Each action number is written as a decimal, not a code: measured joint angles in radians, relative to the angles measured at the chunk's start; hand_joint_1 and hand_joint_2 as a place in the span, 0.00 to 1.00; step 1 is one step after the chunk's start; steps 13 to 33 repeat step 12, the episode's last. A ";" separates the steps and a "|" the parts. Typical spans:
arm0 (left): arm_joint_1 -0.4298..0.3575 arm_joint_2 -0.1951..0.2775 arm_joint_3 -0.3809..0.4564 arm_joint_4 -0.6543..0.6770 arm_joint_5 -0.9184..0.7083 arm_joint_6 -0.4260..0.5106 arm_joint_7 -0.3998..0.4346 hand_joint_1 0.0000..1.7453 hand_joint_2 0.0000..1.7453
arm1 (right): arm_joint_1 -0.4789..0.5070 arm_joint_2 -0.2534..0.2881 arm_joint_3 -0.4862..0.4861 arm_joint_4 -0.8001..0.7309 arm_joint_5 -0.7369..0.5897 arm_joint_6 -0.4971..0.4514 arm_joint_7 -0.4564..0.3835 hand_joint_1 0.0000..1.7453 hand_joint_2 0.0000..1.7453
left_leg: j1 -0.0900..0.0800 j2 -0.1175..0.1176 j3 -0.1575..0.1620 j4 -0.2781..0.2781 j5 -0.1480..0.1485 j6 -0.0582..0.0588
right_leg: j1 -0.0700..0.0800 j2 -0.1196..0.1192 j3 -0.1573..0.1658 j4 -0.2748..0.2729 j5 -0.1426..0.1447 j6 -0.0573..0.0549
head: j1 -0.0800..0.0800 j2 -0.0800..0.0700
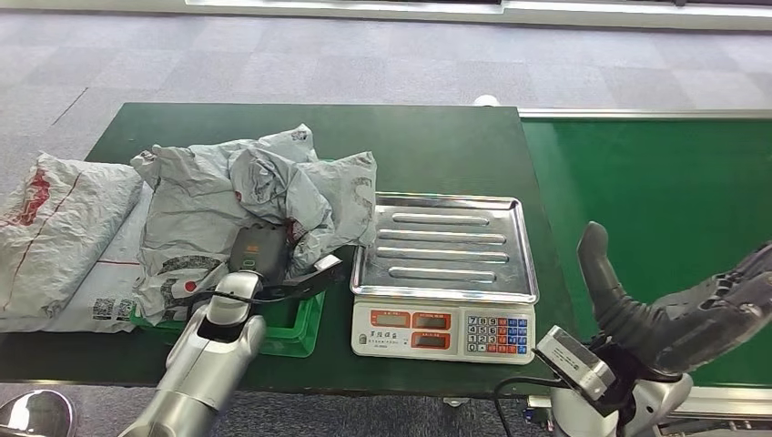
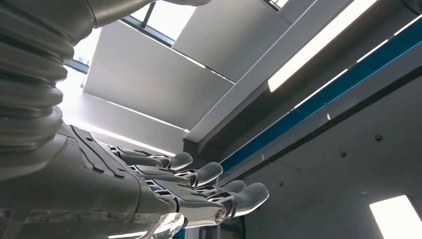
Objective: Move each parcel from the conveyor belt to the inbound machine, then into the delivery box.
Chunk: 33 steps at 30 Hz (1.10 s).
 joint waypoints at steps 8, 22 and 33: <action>0.017 -0.008 0.000 -0.035 0.020 0.115 0.008 0.00 0.00 | 0.002 -0.001 0.000 -0.011 0.002 0.000 0.023 0.00 1.00 | 0.000 0.000 0.000 0.000 0.001 0.001 | 0.000 0.000 0.000 0.000 0.000 0.000 | 0.000 0.000; 0.051 -0.008 0.000 -0.134 0.011 0.193 0.035 0.00 0.00 | 0.014 -0.003 0.000 -0.023 0.000 0.000 0.040 0.00 1.00 | 0.000 0.001 0.000 0.000 0.001 0.001 | 0.000 0.000 0.000 0.000 0.001 0.000 | 0.000 0.000; 0.051 -0.008 0.000 -0.134 0.011 0.193 0.035 0.00 0.00 | 0.014 -0.003 0.000 -0.023 0.000 0.000 0.040 0.00 1.00 | 0.000 0.001 0.000 0.000 0.001 0.001 | 0.000 0.000 0.000 0.000 0.001 0.000 | 0.000 0.000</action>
